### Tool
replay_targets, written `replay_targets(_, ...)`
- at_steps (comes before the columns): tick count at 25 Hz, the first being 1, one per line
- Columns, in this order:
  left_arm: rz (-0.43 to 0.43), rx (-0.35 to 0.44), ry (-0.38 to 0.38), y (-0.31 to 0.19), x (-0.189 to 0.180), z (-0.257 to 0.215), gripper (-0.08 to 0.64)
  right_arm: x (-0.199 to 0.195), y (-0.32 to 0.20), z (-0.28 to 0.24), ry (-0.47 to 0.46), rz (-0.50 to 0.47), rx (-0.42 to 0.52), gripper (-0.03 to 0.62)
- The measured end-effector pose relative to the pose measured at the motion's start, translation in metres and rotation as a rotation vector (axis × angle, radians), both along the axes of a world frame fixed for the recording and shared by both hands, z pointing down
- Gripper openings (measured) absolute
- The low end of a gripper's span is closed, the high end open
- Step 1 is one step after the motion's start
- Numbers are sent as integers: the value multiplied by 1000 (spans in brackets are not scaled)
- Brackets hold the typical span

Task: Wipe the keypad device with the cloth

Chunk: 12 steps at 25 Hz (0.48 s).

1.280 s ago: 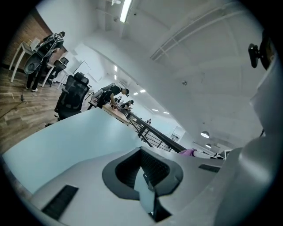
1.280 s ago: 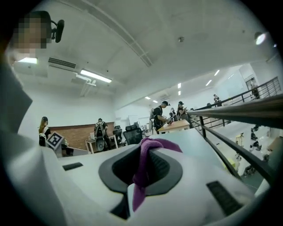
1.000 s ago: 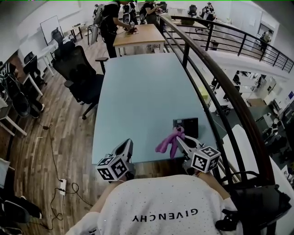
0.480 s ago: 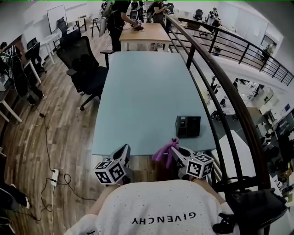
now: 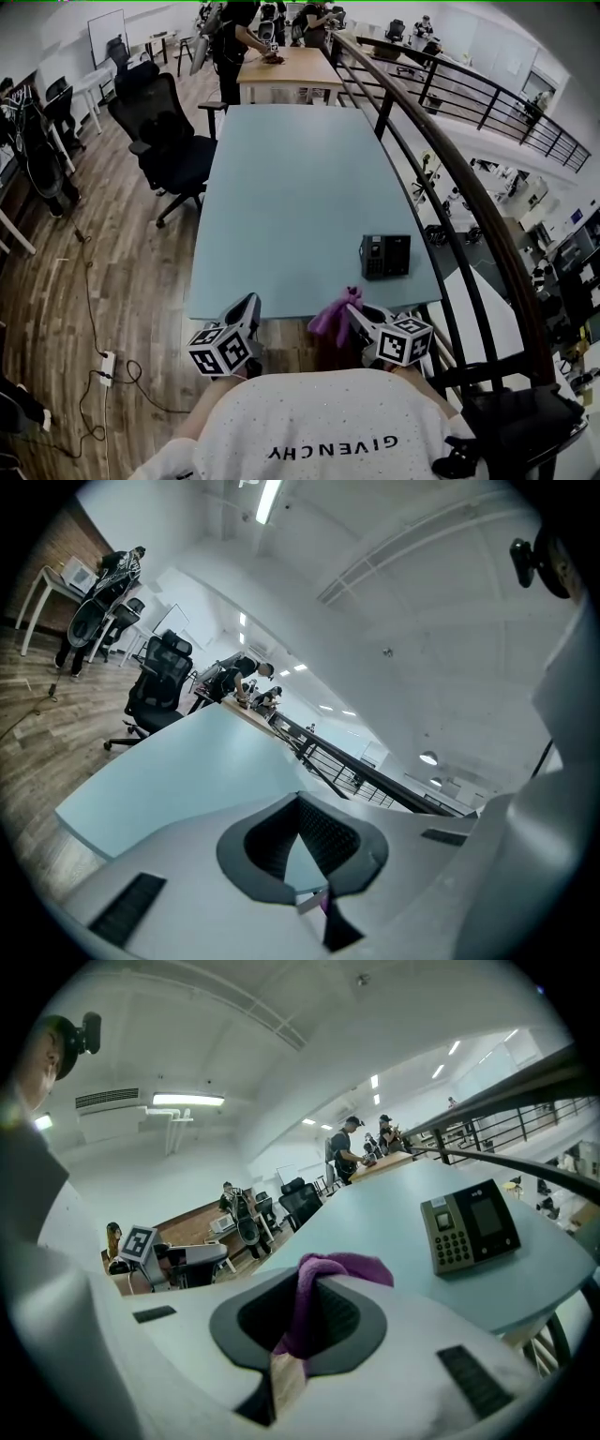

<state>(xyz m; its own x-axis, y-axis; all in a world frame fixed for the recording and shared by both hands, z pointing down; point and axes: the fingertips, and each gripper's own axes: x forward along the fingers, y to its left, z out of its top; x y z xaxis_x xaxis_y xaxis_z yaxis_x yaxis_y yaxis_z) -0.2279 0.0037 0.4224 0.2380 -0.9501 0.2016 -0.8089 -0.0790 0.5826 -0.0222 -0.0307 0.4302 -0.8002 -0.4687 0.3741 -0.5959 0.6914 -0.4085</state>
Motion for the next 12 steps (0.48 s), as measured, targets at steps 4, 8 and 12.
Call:
replay_targets(4,-16,-4,15,-5,-11,4,3,-6,-2,1,25,-5,5,25)
replay_targets(8,-15,-13,31,-8,-15,8,3,-11,-6,1,43,-9,7,25)
replay_targets(12,-11,-5,31,-15,-20,4,3,-18,-15,-2,44,-5,15,25)
